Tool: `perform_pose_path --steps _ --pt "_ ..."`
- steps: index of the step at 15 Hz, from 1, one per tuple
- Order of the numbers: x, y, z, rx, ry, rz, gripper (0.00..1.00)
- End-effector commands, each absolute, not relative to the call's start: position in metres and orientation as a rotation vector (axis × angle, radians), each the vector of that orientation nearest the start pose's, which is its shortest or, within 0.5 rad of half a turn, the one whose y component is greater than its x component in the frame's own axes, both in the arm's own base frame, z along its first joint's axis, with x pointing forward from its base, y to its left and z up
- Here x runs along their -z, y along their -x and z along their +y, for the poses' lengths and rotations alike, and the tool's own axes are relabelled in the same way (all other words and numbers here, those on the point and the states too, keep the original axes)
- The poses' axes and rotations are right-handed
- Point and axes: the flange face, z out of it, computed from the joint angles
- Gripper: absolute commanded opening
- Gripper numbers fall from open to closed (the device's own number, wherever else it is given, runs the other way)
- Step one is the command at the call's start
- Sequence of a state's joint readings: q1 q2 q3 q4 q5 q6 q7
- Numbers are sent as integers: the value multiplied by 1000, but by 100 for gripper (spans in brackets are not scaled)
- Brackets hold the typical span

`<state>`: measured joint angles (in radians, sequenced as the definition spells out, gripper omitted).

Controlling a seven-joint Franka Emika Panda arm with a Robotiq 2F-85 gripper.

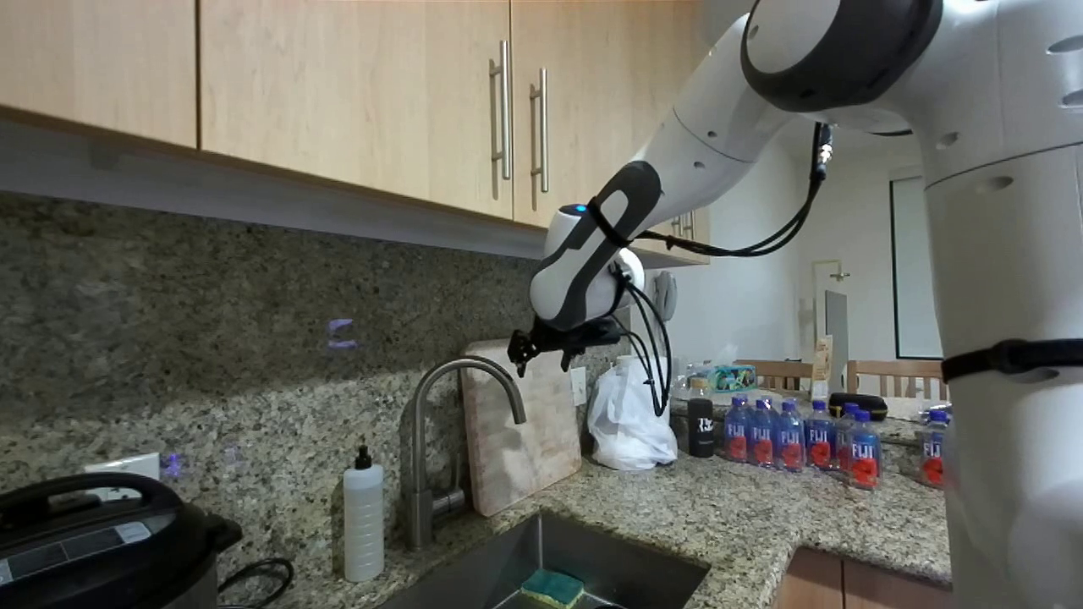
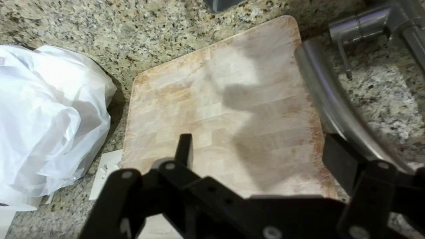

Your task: Push the faucet to the right side of the sink.

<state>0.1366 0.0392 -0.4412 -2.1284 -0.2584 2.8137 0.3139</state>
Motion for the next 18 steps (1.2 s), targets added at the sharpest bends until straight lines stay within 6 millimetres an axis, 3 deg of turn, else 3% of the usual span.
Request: perform_pose_path --steps 1,5,9,18 --pt "-476 -574 -185 1023 3065 674 100" --pt "-475 -584 -195 971 3043 705 100" --pt "-462 -580 -188 945 3020 686 100" --pt "-439 -515 -180 982 2984 736 100"
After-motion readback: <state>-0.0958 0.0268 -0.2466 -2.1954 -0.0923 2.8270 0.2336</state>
